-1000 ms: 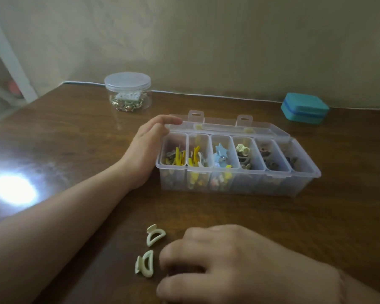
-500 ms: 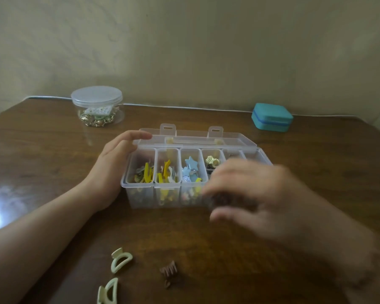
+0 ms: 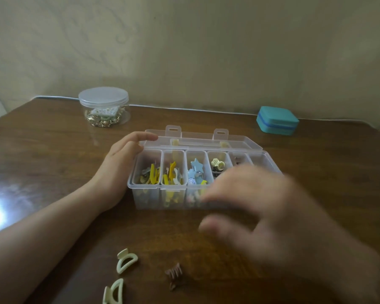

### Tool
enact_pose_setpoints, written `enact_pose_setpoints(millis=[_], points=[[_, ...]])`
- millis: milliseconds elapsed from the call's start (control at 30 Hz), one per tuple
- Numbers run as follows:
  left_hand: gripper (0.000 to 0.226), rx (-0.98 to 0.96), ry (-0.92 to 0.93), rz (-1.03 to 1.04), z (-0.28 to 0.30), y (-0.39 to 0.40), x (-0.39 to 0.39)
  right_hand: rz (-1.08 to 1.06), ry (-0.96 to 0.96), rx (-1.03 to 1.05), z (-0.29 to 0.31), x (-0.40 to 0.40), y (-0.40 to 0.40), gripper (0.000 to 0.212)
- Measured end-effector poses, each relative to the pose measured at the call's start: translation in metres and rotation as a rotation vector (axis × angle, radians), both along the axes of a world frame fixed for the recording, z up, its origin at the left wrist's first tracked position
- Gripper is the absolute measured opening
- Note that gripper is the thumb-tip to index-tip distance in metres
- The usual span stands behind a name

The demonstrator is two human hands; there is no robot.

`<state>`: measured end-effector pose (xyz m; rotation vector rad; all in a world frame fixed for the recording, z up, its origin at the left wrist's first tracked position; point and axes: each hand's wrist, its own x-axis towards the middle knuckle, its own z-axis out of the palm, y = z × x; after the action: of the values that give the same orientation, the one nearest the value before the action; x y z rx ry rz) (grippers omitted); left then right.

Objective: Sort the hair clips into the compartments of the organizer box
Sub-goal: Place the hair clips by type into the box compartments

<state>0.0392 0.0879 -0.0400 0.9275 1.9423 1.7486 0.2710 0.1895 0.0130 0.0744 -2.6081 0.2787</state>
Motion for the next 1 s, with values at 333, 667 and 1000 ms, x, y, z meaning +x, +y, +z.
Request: enact_pose_setpoints(millis=[333,667,1000], points=[[0.042,0.006,-0.005,-0.01,-0.002,0.0,-0.003,0.268,-0.243,0.0,-0.022,-0.008,-0.005,0.02],[0.042,0.0,0.036,-0.005,-0.001,0.001,0.0,-0.544,0.199,-0.179,-0.011,0.002,0.078,0.01],[0.037,-0.005,-0.003,-0.003,0.0,-0.003,0.0,-0.016,0.1,-0.097,-0.023,-0.013,-0.007,0.027]])
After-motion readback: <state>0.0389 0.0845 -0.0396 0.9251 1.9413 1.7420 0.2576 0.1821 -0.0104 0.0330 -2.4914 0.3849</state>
